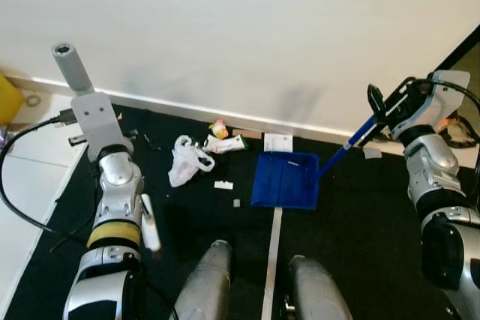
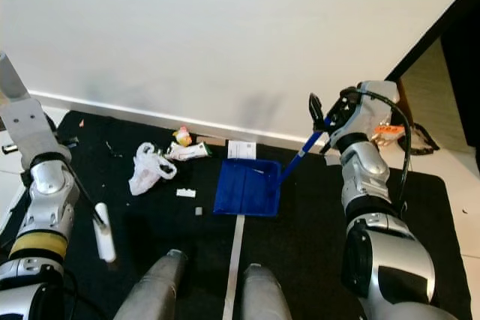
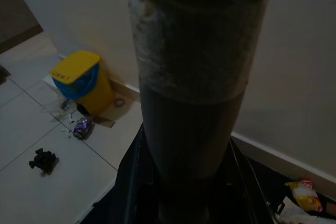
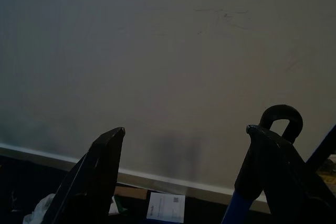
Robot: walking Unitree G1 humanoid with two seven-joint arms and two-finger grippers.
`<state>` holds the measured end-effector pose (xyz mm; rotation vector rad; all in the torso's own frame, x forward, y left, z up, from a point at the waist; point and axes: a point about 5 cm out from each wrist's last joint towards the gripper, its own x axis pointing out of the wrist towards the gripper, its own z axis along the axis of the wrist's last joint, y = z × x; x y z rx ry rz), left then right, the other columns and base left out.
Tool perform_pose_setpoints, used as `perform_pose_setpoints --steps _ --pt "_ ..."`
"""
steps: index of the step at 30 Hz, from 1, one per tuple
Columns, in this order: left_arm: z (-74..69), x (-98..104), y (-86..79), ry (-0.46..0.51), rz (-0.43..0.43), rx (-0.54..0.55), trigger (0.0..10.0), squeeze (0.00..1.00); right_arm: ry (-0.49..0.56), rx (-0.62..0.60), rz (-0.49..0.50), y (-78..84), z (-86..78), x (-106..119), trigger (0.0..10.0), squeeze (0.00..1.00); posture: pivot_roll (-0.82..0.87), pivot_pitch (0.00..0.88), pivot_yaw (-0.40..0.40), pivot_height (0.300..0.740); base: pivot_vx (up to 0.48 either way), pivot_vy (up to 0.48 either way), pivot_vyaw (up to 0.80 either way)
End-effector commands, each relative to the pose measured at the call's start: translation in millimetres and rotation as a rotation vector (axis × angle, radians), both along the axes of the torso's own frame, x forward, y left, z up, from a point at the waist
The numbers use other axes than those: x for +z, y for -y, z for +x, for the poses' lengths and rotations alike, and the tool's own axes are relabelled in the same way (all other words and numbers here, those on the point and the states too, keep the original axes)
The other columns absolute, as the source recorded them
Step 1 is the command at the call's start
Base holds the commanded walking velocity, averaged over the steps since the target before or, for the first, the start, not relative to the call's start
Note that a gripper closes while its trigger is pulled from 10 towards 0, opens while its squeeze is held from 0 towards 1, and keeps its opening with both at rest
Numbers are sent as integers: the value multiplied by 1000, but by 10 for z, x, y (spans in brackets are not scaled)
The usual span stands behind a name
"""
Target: Sweep floor
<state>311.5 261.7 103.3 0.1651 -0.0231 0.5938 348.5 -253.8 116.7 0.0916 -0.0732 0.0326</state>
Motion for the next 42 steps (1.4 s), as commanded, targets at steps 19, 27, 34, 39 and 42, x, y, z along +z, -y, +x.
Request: perform_pose_setpoints --steps 19,27,34,39,42 --pt "20 28 -66 -4 -7 76 10000 0 27 28 11 -2 -43 -19 10000 0 43 158 -52 731 0 -202 0" --pt "22 -1 -110 -31 -38 90 10000 0 32 58 11 -54 -44 -33 10000 0 42 154 -53 731 0 -291 0" --pt "15 0 -116 -20 -42 100 10000 0 13 73 4 -87 -61 -83 10000 0 42 154 -51 731 0 -411 0" --pt "9 7 -121 -8 -53 107 10000 0 17 59 11 -98 -42 -68 10000 0 42 161 -51 731 0 0 0" --pt "19 43 -124 1 -41 89 10000 0 27 48 13 -138 0 -30 10000 0 41 184 -59 731 0 0 0"
